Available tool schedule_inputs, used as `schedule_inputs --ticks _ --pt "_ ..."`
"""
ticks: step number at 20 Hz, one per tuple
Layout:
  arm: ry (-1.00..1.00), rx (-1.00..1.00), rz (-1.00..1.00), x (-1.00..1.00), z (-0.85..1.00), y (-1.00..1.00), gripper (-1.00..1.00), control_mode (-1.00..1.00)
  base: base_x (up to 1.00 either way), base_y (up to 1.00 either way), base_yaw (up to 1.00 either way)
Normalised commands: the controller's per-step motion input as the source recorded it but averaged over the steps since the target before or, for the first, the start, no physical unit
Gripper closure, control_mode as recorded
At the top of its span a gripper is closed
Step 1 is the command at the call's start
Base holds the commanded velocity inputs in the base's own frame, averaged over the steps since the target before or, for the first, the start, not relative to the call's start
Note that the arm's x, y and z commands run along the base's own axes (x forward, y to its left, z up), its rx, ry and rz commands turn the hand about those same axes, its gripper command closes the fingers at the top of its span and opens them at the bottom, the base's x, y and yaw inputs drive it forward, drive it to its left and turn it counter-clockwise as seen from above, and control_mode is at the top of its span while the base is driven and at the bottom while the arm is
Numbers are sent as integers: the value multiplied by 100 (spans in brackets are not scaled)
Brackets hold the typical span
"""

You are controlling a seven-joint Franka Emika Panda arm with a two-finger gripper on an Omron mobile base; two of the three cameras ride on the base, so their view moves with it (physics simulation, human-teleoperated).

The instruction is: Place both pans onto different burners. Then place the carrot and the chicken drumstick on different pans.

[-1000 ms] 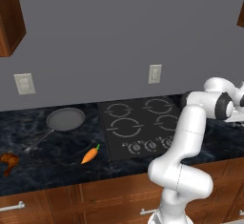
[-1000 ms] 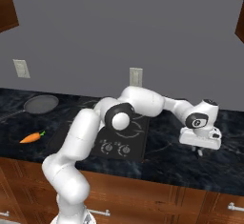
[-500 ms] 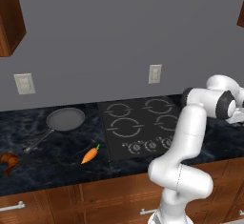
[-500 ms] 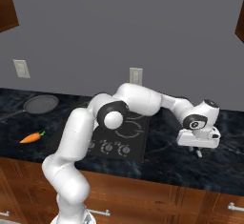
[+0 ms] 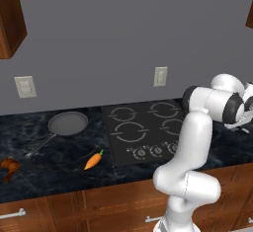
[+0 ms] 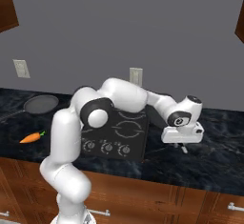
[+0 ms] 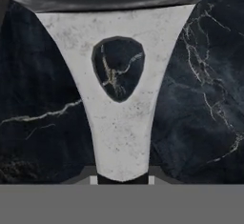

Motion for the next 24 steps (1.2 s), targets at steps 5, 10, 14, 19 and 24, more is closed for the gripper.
schedule_inputs --ticks 5,10,14,19,24 --pt "0 -1 8 0 18 44 100 -100 0 0 0" --pt "0 -2 10 0 5 47 100 -100 0 0 0" --pt "0 -5 10 0 0 50 100 -100 0 0 0" --pt "0 -6 12 0 0 49 100 -100 0 0 0" --pt "7 -5 10 2 0 43 100 -100 0 0 0"
